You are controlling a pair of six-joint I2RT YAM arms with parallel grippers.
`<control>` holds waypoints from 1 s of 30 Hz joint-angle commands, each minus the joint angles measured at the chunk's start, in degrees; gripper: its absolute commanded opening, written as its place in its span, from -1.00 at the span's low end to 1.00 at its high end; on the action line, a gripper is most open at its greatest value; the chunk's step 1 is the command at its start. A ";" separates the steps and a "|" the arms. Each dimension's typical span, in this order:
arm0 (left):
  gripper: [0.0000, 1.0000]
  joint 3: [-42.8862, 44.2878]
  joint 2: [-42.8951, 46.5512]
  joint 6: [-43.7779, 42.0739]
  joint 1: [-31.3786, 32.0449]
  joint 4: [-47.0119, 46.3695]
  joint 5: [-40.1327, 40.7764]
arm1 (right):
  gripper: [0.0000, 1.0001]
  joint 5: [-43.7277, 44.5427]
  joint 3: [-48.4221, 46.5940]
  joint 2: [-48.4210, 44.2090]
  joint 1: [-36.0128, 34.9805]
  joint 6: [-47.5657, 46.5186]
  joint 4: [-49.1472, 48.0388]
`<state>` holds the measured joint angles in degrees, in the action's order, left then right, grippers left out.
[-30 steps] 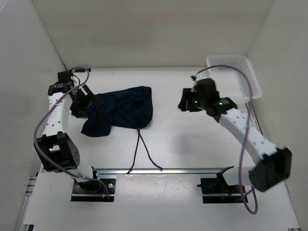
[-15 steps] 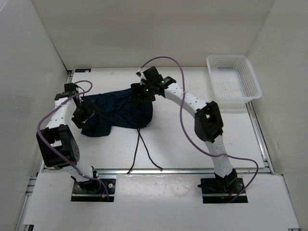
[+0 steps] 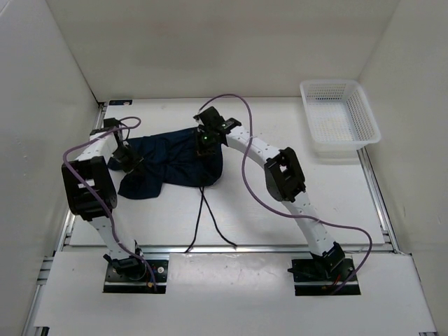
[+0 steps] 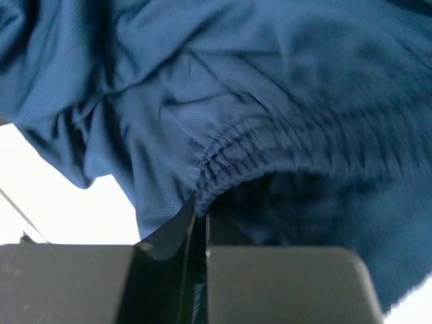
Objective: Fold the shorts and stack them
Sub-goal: Flatten the shorts out
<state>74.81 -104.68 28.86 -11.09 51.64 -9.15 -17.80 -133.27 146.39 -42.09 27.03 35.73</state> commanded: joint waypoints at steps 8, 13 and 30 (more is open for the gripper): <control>-0.79 20.86 0.80 -0.30 0.98 4.25 -2.54 | -0.99 7.26 11.37 -31.04 9.38 -4.96 -4.79; -0.79 28.11 1.75 -0.30 2.74 8.66 -3.07 | -0.99 5.94 17.15 -40.29 13.69 -9.61 -0.93; 0.28 -0.72 6.78 2.86 27.68 -1.01 -3.07 | -0.99 25.89 88.09 -90.38 16.69 -1.98 -2.07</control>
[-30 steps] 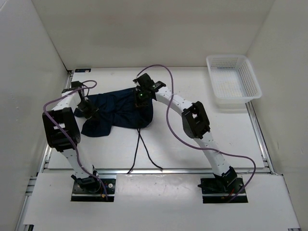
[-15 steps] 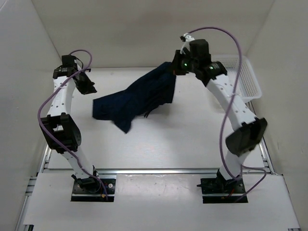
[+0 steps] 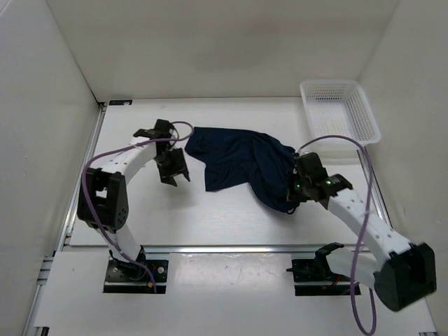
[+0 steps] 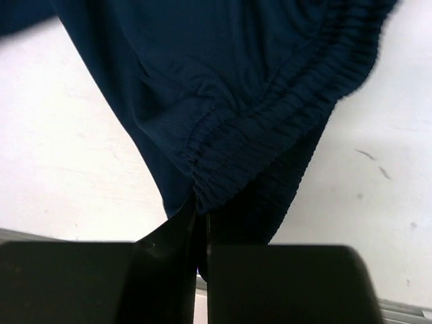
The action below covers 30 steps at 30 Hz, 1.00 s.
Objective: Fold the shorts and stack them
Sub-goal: Flatten the shorts out
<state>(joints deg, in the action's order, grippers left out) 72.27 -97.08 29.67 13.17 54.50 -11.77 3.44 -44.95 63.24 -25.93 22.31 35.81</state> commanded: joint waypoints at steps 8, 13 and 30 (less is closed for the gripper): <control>0.32 22.89 -17.07 4.25 8.72 -2.92 0.96 | -0.99 5.96 -0.23 -9.89 1.68 3.27 2.41; 0.45 30.64 -25.16 5.49 10.74 -1.60 0.96 | -0.99 5.96 -1.28 -9.89 2.20 3.27 3.56; -0.78 38.03 -25.02 4.09 12.06 4.91 2.53 | -0.99 5.97 -4.35 -8.40 3.26 3.27 3.57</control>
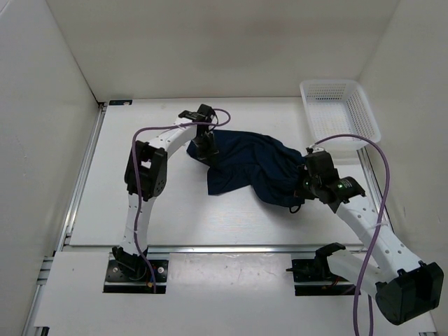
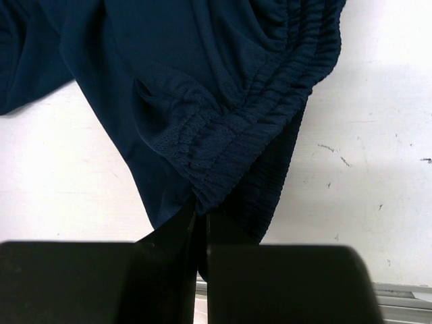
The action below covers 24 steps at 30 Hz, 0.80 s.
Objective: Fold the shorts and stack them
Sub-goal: Flatten the shorts out
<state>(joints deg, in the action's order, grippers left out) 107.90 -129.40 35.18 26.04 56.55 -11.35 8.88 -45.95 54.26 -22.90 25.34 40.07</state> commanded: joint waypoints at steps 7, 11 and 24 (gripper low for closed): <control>-0.78 16.96 10.58 -6.78 -10.72 12.51 3.88 | -0.99 -1.93 -17.74 13.22 5.04 -3.80 -6.23; -0.78 28.26 12.31 -7.06 -17.58 14.13 -0.50 | -0.99 -1.94 -35.66 25.77 9.52 -5.04 -6.33; -0.78 -9.52 46.23 -8.37 -30.44 6.65 -3.94 | -0.99 -3.28 -23.25 7.11 8.57 -9.79 -11.25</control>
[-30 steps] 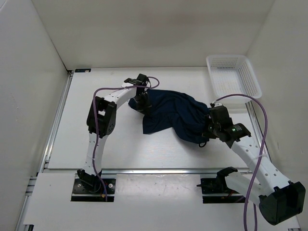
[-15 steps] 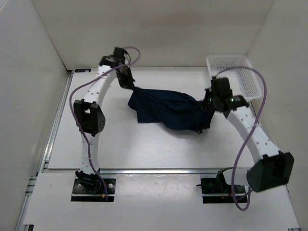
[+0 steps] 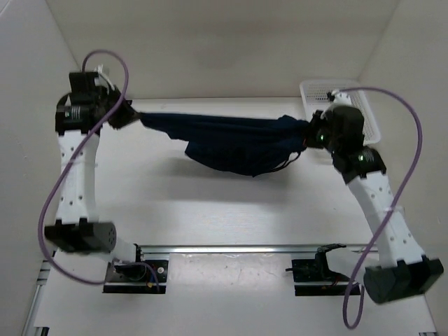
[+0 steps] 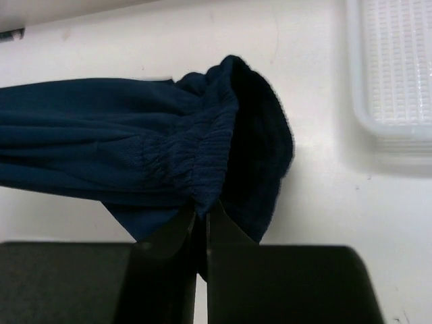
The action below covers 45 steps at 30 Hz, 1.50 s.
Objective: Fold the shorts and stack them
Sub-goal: Flatten the shorts out
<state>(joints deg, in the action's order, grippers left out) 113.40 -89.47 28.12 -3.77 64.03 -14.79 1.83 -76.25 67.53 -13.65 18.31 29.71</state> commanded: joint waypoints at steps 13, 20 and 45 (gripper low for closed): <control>0.28 -61.65 28.21 5.10 1.04 -9.01 -1.31 | 0.91 8.90 39.96 -40.29 -2.79 26.17 13.53; 0.23 -61.45 22.33 7.81 3.59 -8.40 2.13 | -0.34 0.47 31.69 -16.84 -4.54 21.33 12.13; -0.79 -61.58 -4.30 16.54 7.55 -18.06 8.46 | -1.00 6.79 24.76 11.75 -19.23 19.23 2.19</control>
<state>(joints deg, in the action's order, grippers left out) 47.81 -91.66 45.93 3.55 50.63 -8.78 7.46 -47.00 79.57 -34.26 39.64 35.00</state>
